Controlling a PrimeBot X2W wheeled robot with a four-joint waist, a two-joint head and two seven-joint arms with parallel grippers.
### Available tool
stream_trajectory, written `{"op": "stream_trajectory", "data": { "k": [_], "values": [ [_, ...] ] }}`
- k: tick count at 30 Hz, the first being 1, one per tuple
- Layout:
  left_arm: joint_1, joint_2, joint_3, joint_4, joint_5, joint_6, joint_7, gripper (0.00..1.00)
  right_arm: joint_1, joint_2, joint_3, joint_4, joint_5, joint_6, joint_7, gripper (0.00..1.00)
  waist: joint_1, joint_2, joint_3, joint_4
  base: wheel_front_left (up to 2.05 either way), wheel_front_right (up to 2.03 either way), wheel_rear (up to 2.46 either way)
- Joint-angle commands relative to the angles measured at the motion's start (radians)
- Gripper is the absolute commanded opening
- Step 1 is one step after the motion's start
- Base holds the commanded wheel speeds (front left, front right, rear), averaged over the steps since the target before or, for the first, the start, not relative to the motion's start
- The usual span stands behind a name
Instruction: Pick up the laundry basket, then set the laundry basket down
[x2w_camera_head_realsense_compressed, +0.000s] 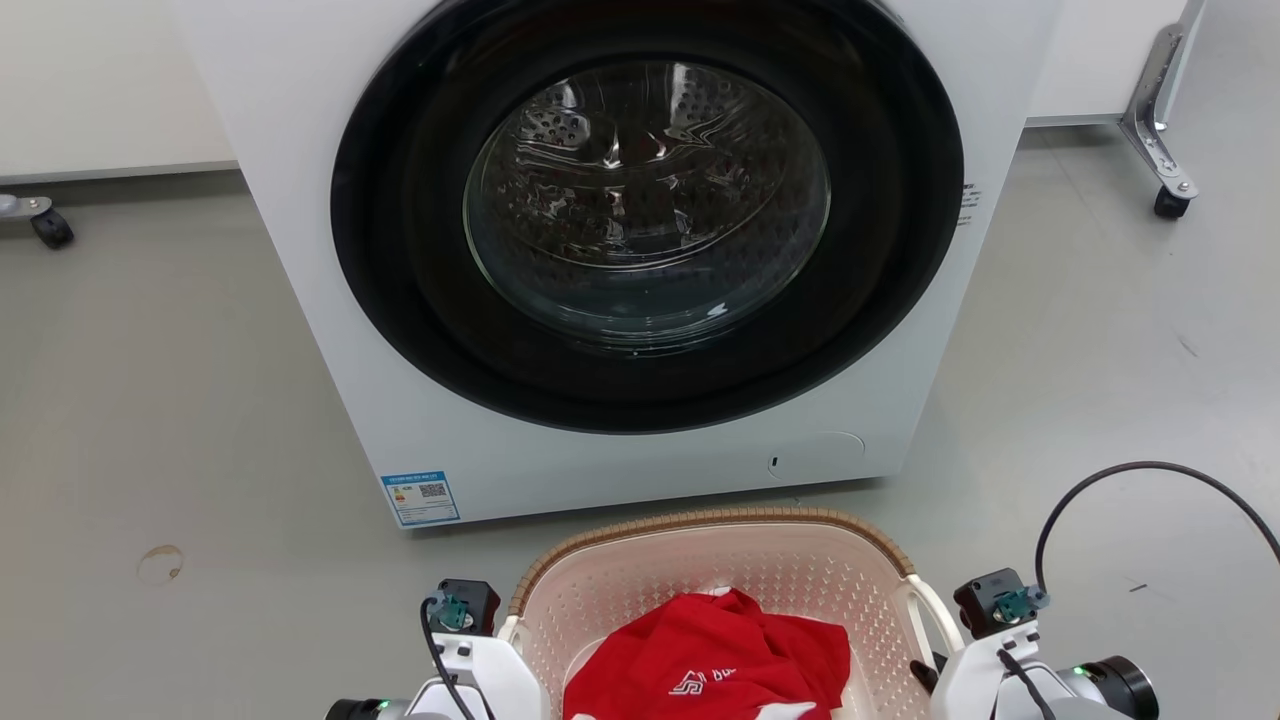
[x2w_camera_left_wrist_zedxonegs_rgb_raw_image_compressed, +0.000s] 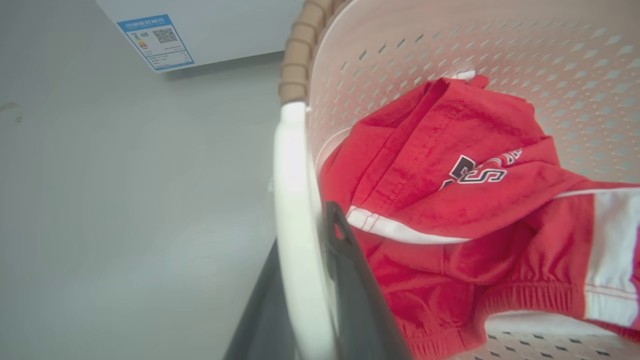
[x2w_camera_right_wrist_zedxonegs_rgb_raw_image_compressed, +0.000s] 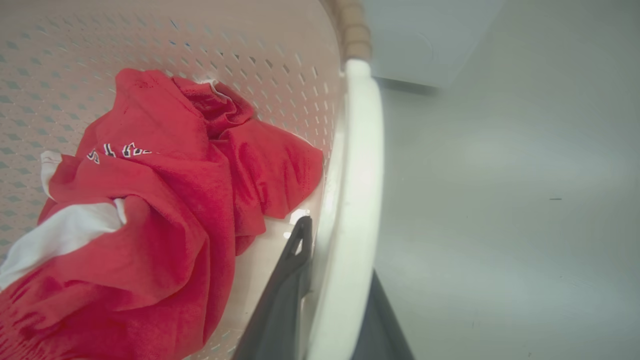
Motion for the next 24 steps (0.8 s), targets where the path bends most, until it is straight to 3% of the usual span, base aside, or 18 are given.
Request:
{"op": "stream_trajectory", "data": {
  "k": [1,24],
  "values": [
    [-0.033,0.038,0.007,0.006,0.008,-0.017,-0.002,0.0,-0.03,-0.032,0.013,-0.006,-0.001,0.006,-0.005,0.0,0.0,-0.0001,-0.005,-0.003,0.0,0.0,0.0],
    [-0.014,0.037,0.004,0.013,0.0,-0.025,0.036,0.0,-0.042,-0.032,0.067,-0.003,0.059,0.006,0.002,0.0,0.0,-0.0001,-0.035,0.0,0.0,0.0,0.0]
  ]
}}
